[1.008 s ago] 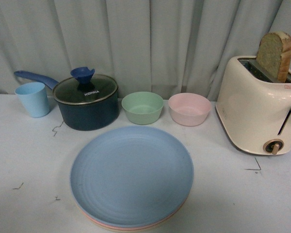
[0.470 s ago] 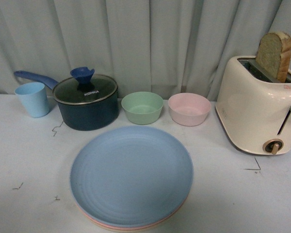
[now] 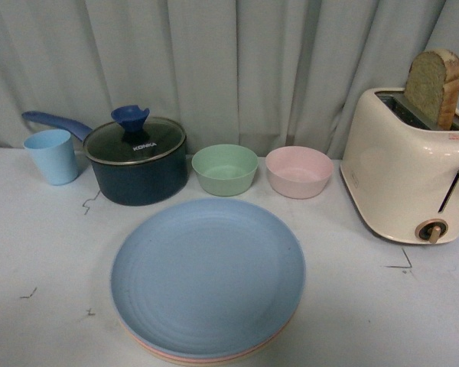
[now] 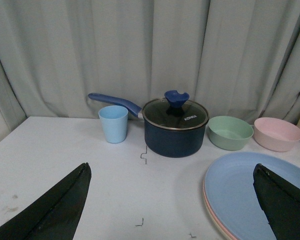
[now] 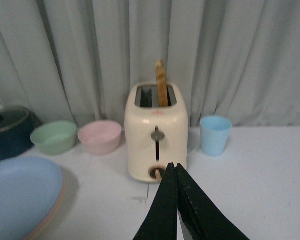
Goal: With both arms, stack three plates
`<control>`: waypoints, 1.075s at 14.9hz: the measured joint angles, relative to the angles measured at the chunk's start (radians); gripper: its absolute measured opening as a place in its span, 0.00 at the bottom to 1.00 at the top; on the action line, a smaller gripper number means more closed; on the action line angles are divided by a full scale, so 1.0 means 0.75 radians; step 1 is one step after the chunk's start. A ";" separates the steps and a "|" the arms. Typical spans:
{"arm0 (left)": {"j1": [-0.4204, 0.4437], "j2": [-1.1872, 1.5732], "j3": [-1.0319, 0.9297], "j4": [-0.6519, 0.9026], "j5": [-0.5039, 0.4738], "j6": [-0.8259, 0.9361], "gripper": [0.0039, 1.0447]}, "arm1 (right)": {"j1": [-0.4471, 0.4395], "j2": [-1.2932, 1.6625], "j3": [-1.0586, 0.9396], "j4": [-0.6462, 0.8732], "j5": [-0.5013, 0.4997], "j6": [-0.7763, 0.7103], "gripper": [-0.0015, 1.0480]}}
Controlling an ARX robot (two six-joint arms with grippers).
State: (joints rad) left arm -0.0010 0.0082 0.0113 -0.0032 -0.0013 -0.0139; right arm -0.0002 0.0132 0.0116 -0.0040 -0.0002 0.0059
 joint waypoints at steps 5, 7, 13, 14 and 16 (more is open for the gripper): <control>0.000 0.000 0.000 0.000 0.002 0.000 0.94 | 0.000 -0.012 0.000 0.001 0.000 0.000 0.02; 0.000 0.000 0.000 0.000 0.002 0.001 0.94 | 0.000 -0.012 0.000 0.000 0.000 -0.001 0.14; 0.000 0.000 0.000 0.000 0.002 0.000 0.94 | 0.000 -0.012 0.000 0.001 0.000 -0.001 0.85; 0.000 0.000 0.000 0.000 0.002 0.000 0.94 | 0.000 -0.012 0.000 0.001 0.000 -0.001 0.96; 0.000 0.000 0.000 -0.001 0.002 0.000 0.94 | 0.000 -0.012 0.000 0.001 0.000 -0.001 0.94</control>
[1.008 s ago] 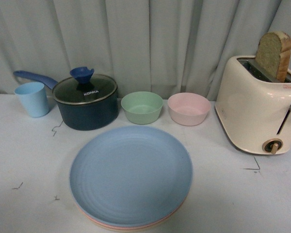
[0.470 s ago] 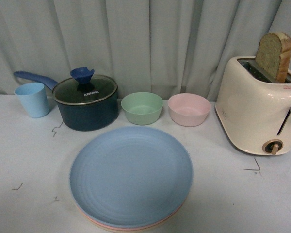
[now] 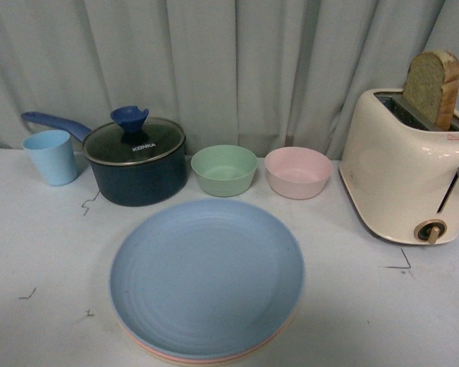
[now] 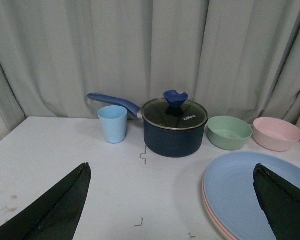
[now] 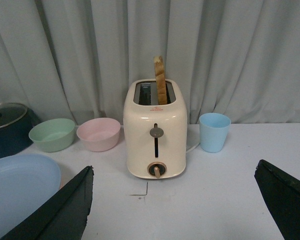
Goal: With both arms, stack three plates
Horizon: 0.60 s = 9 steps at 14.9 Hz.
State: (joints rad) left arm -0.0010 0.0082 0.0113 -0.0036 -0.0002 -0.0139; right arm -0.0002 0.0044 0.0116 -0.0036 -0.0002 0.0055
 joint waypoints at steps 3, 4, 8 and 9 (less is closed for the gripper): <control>0.000 0.000 0.000 0.001 0.000 0.000 0.94 | 0.000 0.000 0.000 0.000 0.000 0.000 0.94; 0.000 0.000 0.000 0.001 0.000 0.000 0.94 | 0.000 0.000 0.000 0.000 0.000 0.000 0.94; 0.000 0.000 0.000 0.001 0.000 0.000 0.94 | 0.000 0.000 0.000 0.000 0.000 0.000 0.94; 0.000 0.000 0.000 0.001 0.000 0.000 0.94 | 0.000 0.000 0.000 0.000 0.000 0.000 0.94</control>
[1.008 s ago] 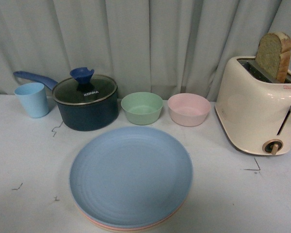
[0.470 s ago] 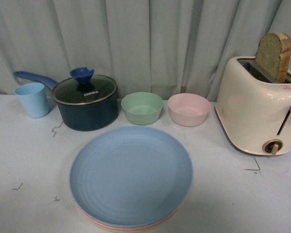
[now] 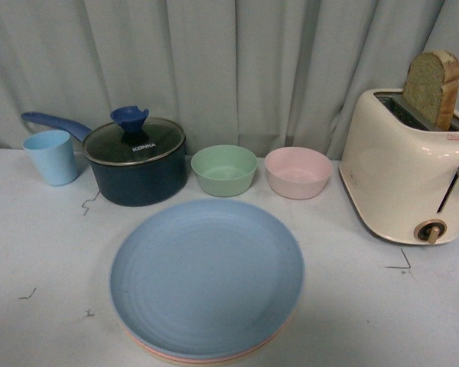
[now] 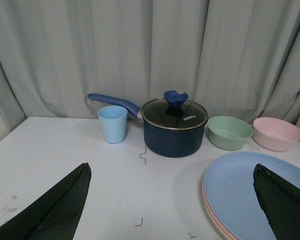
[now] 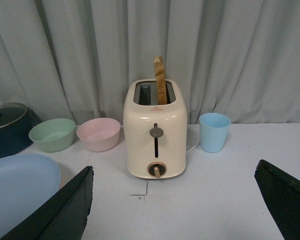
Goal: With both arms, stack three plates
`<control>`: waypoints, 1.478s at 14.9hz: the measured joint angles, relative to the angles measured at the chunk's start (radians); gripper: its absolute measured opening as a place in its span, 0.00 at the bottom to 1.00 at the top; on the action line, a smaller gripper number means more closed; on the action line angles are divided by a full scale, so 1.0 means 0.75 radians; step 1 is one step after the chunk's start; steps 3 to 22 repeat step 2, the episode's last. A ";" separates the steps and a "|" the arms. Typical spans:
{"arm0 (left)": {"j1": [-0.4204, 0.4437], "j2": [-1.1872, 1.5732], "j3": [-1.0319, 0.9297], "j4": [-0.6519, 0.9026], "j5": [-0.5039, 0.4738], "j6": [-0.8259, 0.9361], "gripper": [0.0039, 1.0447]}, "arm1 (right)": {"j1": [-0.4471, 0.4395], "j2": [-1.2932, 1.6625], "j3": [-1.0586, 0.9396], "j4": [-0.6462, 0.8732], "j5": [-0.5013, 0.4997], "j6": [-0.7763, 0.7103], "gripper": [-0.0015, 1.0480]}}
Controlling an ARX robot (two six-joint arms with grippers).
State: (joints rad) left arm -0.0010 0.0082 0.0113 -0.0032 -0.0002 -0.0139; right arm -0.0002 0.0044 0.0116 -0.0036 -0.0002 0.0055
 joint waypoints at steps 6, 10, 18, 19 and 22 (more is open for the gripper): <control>0.000 0.000 0.000 0.000 0.000 0.000 0.94 | 0.000 0.000 0.000 0.000 0.000 0.000 0.94; 0.000 0.000 0.000 0.000 0.000 0.000 0.94 | 0.000 0.000 0.000 0.000 0.000 0.000 0.94; 0.000 0.000 0.000 0.000 0.000 0.000 0.94 | 0.000 0.000 0.000 0.000 0.000 0.000 0.94; 0.000 0.000 0.000 0.000 0.000 0.000 0.94 | 0.000 0.000 0.000 0.000 0.000 0.000 0.94; 0.000 0.000 0.000 0.000 0.000 0.000 0.94 | 0.000 0.000 0.000 0.000 0.000 0.000 0.94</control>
